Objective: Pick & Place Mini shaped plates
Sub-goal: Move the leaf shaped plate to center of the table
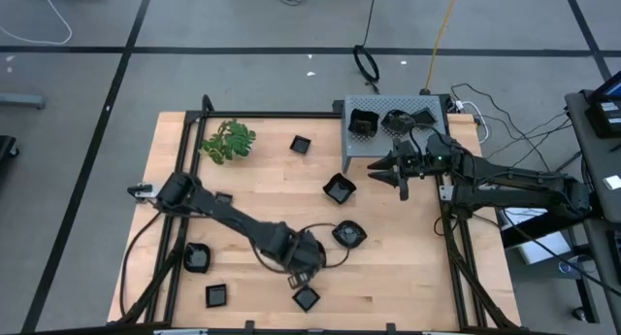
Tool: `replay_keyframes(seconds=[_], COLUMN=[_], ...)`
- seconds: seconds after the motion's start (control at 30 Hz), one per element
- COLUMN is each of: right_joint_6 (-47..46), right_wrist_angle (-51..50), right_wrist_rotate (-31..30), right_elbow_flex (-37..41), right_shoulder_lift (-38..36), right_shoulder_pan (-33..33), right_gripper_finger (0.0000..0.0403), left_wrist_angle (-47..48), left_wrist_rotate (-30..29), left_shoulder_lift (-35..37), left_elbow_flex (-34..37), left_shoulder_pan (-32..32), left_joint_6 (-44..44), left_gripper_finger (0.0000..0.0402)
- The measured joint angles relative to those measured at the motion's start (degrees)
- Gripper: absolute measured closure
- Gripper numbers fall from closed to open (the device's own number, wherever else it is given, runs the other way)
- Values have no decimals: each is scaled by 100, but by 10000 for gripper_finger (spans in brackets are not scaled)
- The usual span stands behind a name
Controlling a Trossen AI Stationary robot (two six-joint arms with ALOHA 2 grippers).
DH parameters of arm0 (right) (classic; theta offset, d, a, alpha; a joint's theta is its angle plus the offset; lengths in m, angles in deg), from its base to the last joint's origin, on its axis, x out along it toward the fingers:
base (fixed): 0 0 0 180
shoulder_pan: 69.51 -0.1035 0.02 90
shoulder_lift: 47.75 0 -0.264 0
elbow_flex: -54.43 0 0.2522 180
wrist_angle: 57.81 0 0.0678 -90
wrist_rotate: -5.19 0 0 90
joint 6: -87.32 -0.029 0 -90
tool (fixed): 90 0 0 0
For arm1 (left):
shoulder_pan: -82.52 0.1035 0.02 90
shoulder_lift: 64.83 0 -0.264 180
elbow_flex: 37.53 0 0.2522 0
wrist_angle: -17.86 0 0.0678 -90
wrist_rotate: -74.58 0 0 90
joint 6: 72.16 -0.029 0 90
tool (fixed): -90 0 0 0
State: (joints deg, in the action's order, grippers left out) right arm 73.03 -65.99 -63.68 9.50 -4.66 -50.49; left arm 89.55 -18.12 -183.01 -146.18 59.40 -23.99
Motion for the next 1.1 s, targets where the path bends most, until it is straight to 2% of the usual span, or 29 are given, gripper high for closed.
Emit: replay_keyframes(seconds=[0.2,0.43,0.63,0.83,0.97,1.03,1.1], right_joint_6=[1,-22,-174,-177,-332,-371,-371], right_wrist_angle=[17,17,16,15,15,13,13], right_wrist_rotate=[2,1,0,2,2,4,10], right_elbow_flex=[0,0,0,0,0,0,0], right_shoulder_lift=[0,0,-2,-1,-2,0,0], right_shoulder_pan=[1,1,1,1,1,1,1], right_gripper_finger=[287,287,287,287,287,287,287], left_wrist_angle=[-444,-1471,-2405,-3661,-3613,-3513,-3485], left_wrist_rotate=[136,96,-592,-642,-221,250,983], left_shoulder_lift=[-163,-231,-233,-220,-205,-170,-149], left_elbow_flex=[359,667,695,695,681,679,663], left_shoulder_pan=[-77,118,520,1021,1138,1142,1107], left_joint_6=[311,288,-385,-969,-1063,-1035,-1007], left_gripper_finger=[376,376,376,376,376,376,376])
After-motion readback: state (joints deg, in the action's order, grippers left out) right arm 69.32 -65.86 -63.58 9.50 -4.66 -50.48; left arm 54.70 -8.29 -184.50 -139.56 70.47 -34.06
